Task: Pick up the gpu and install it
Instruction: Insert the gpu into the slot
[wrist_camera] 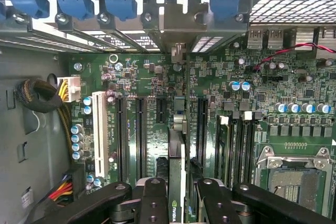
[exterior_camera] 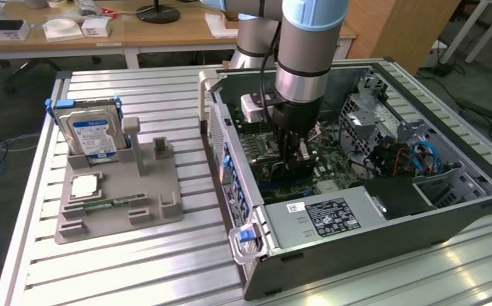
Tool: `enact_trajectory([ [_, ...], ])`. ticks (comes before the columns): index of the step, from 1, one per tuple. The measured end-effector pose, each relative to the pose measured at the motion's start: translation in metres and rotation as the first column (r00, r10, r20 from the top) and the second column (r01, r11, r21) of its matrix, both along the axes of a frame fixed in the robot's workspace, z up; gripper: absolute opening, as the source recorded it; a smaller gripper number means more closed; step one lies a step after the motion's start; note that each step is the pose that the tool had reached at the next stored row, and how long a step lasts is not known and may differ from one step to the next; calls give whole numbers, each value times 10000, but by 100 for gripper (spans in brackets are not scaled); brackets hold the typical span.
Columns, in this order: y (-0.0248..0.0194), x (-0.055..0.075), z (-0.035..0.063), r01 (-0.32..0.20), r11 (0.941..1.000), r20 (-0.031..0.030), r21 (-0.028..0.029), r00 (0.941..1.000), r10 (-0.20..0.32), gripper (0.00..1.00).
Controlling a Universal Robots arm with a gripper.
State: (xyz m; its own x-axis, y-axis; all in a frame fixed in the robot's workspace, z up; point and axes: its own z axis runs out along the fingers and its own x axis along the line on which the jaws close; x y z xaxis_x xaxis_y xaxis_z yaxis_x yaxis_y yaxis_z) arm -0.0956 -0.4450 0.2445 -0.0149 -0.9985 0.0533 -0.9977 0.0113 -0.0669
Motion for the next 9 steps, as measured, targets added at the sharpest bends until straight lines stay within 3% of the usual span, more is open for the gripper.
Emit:
enact_trajectory([
  [9, 0, -15, -15, 0, 10000, 0, 2, 10000, 0, 26],
])
